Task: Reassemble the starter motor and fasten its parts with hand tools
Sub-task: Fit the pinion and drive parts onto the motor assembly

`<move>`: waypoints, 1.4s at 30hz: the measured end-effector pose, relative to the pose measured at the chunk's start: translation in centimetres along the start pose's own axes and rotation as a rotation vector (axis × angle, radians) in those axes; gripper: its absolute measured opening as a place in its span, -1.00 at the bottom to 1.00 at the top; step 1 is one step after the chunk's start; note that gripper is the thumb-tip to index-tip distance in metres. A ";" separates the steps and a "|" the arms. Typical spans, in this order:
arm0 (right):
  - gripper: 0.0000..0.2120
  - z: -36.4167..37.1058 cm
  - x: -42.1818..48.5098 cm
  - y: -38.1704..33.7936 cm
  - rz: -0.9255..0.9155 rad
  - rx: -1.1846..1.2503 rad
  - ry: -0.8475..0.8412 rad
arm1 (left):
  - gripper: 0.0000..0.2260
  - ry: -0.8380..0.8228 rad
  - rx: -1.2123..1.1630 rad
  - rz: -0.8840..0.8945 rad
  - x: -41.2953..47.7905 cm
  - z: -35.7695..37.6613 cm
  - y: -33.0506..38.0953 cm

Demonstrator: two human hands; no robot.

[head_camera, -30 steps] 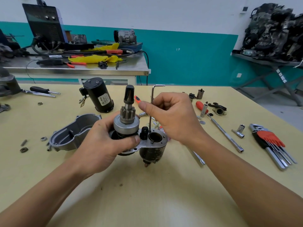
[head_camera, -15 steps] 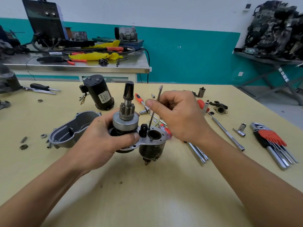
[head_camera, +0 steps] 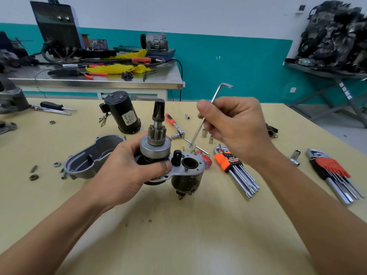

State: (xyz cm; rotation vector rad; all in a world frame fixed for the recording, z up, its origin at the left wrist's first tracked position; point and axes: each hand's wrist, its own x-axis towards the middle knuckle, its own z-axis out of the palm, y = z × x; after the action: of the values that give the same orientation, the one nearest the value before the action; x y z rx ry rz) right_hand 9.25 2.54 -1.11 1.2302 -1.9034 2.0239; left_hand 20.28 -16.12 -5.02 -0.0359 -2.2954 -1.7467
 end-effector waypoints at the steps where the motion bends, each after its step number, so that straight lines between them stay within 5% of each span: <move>1: -0.79 -0.5 -0.1 -0.2 0.029 0.050 -0.082 | -0.71 -0.002 -0.007 -0.001 0.0 0.0 0.0; 5: -0.84 -0.7 -0.9 -0.1 0.098 -0.036 -0.293 | -0.73 -0.004 -0.015 0.002 0.1 0.1 0.0; 24: -0.85 -0.4 -0.9 -0.5 0.123 -0.167 -0.449 | -0.75 -0.018 -0.022 0.002 0.1 0.0 0.1; 36: -0.77 1.6 -1.3 0.6 0.088 -0.087 -0.156 | -0.79 -0.022 -0.034 -0.002 0.0 0.0 0.1; 42: -0.84 0.9 -1.3 0.2 0.161 -0.046 -0.335 | -0.69 -0.016 -0.057 -0.003 0.1 0.0 -0.1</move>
State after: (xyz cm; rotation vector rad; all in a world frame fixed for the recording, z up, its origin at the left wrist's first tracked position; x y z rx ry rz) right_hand 10.49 2.27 -2.16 1.5315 -2.2496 1.9316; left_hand 20.16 -16.20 -5.10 -0.0572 -2.2577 -1.8190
